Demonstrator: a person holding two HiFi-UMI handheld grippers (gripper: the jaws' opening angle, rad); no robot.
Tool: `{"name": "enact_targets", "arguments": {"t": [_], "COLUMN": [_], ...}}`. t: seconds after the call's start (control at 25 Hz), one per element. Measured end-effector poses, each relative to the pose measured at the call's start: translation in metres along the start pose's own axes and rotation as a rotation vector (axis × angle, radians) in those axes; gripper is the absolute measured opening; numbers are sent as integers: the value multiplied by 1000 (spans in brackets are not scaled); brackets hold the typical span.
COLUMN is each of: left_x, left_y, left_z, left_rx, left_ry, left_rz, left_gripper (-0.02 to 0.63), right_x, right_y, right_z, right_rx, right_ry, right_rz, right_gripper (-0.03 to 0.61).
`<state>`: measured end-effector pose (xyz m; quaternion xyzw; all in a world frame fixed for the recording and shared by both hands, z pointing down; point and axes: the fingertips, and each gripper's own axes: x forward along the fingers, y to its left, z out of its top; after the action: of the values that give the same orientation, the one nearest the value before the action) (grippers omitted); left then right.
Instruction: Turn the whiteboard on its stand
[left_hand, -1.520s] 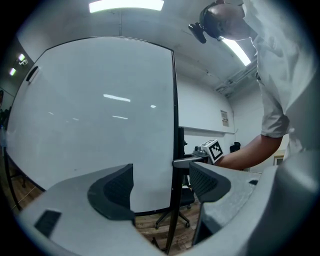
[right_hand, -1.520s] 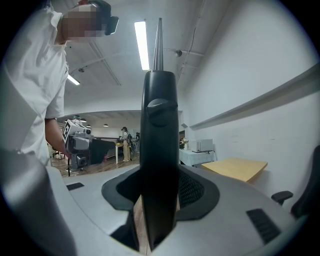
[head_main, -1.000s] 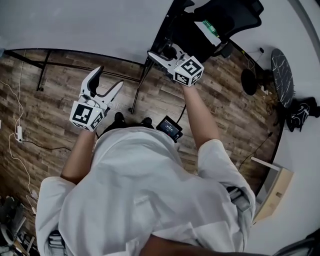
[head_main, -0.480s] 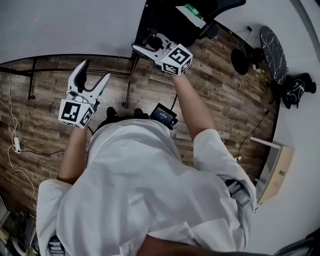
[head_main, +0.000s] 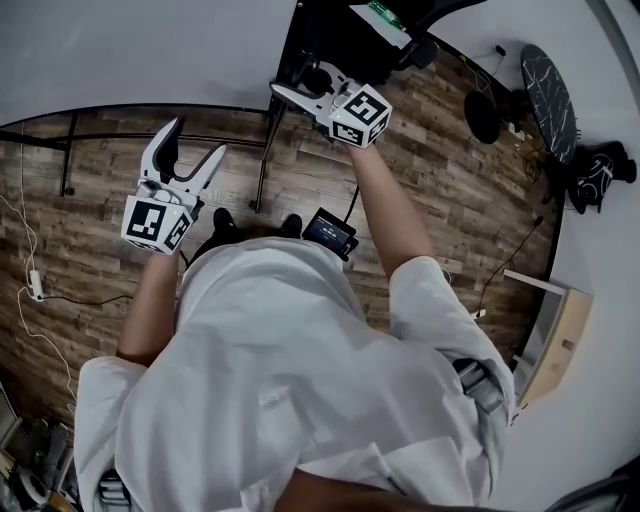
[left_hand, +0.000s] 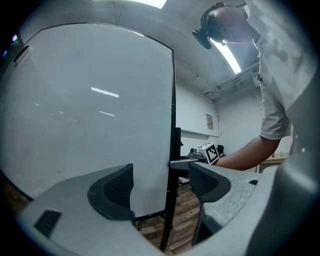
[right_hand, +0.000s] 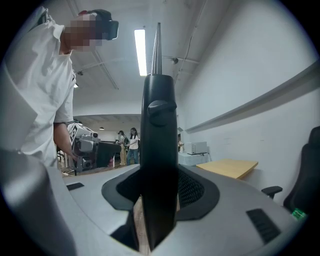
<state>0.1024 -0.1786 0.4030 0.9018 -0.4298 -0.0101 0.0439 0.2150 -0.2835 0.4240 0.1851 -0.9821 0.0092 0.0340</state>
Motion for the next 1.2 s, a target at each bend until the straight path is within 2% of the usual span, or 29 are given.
{"name": "enact_targets", "arguments": {"t": [0.32, 1.2], "left_x": [12, 34], "left_y": [-19, -66], "left_z": [-12, -12], "left_rx": [-5, -4], "left_ry": [16, 2], "left_rz": [-5, -49], "left_gripper": [356, 356], "right_x": [-19, -75], "right_y": [1, 1], "right_z": [-2, -5], "right_rx": [-5, -14], "right_ry": [-5, -16], "right_rz": [3, -23], "right_gripper": [179, 179]}}
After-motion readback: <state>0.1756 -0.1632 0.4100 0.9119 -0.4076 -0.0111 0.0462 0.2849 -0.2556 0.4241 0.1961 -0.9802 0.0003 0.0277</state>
